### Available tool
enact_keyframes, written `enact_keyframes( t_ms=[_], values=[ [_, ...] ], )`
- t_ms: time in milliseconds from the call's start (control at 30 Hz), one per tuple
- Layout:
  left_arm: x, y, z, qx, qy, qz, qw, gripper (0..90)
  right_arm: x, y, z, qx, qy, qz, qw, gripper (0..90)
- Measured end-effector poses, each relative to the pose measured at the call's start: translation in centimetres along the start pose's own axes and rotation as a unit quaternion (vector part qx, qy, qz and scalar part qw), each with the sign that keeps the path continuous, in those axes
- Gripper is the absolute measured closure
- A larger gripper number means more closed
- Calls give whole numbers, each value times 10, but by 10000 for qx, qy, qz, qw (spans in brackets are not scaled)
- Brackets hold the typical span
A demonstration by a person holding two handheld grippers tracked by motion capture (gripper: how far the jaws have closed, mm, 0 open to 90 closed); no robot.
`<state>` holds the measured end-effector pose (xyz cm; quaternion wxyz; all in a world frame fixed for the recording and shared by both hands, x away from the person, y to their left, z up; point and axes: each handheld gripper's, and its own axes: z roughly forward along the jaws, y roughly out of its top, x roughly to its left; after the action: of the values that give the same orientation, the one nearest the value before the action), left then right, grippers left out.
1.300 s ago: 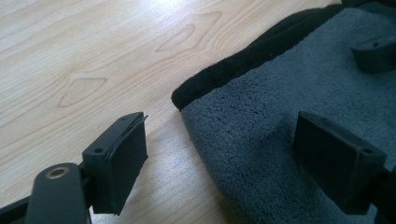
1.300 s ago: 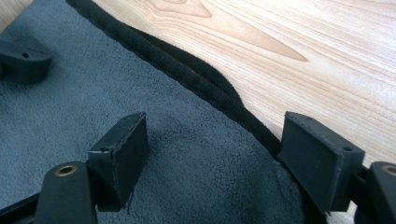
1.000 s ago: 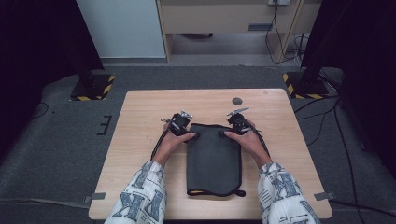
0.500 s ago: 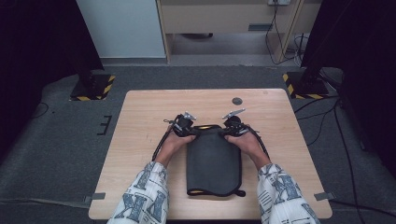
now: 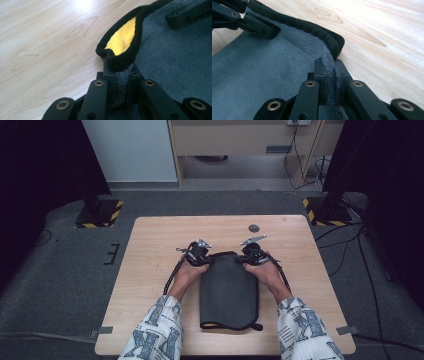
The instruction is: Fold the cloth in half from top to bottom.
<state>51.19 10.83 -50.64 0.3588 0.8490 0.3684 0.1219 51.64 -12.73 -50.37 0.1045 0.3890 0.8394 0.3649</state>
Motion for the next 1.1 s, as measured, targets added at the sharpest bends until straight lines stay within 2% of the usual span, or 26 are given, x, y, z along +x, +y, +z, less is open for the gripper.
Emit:
enact_keyframes(
  t_ms=[467, 867, 1100],
  values=[
    [-9, 23, -27, -345, 187, 89, 9992, 827, 3, 19, -35, -398, -57, -141, 9991, 839],
    [-12, 34, -38, -489, 245, 155, 9984, 828, 5, 27, -48, -562, -138, -169, 9982, 838],
    [-5, 41, -48, -631, 302, 139, 9975, 827, 8, 41, -56, -707, -152, -223, 9971, 838]
  ],
)
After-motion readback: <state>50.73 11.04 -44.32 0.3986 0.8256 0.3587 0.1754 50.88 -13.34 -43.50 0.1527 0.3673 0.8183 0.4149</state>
